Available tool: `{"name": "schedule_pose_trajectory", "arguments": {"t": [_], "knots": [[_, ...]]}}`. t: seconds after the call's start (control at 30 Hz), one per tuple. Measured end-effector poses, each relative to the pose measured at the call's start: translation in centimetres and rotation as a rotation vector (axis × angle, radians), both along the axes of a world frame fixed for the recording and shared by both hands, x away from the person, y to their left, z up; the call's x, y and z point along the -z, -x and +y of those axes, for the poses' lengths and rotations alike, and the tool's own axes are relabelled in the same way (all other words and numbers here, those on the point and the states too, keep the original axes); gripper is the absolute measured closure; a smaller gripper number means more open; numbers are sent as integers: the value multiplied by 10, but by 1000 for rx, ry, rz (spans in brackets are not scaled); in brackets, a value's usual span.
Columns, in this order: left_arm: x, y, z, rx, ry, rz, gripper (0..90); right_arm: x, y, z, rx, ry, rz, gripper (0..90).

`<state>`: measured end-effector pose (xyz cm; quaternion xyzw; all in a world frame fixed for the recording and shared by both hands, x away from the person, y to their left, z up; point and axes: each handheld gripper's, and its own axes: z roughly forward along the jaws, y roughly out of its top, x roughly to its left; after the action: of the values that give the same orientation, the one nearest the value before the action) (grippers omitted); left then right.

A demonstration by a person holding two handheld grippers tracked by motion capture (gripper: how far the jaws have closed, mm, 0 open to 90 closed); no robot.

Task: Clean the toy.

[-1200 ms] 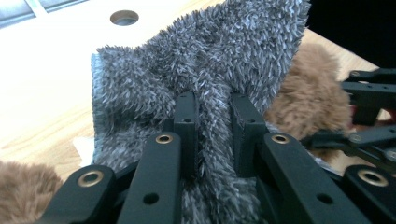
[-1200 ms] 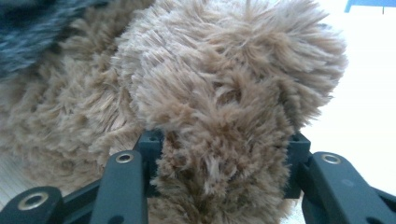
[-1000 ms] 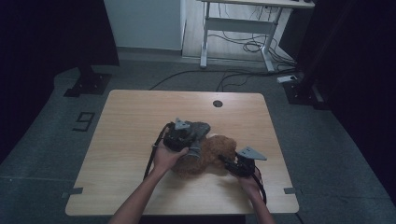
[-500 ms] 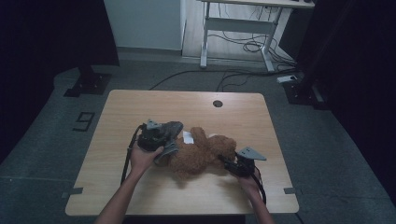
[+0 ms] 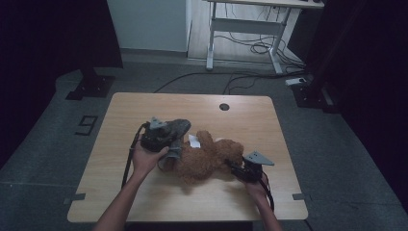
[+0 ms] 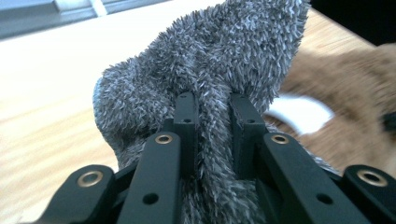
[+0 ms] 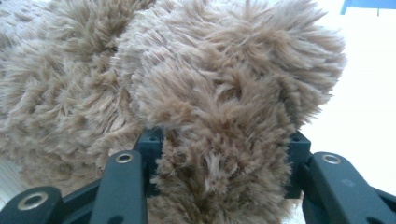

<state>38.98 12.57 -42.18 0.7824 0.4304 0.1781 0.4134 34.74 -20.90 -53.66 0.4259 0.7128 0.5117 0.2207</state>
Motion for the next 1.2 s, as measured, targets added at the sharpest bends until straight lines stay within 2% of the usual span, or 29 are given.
{"name": "schedule_pose_trajectory", "arguments": {"t": [0.13,0.2,0.27,0.4,0.47,0.6,0.77,0.97,1.07,1.13,1.2], "knots": [[1,-6,-23,40,2,22,749,0,0,-1,-5,1,-2,497],[8,-10,-32,57,-8,58,748,0,0,-2,-9,-2,-5,492],[16,-13,-37,68,-24,85,747,1,0,-2,-13,-5,-7,484],[27,-9,-32,66,12,97,750,1,0,-4,-18,-14,-1,440],[29,-3,-30,72,23,86,751,0,1,-3,-14,-15,-1,390],[36,15,-31,82,9,36,756,-4,4,-5,-14,-33,22,315],[41,28,-29,93,22,13,760,-5,6,-7,-25,-22,43,267],[45,48,-32,110,-8,-39,763,-7,9,-12,-57,-12,75,195],[48,57,-31,116,-4,-54,764,-13,11,-19,-88,-34,87,147],[49,61,-31,121,1,-62,765,-21,12,-22,-97,-38,75,130],[50,66,-31,127,-3,-73,765,-33,12,-24,-98,-64,51,121]]}}
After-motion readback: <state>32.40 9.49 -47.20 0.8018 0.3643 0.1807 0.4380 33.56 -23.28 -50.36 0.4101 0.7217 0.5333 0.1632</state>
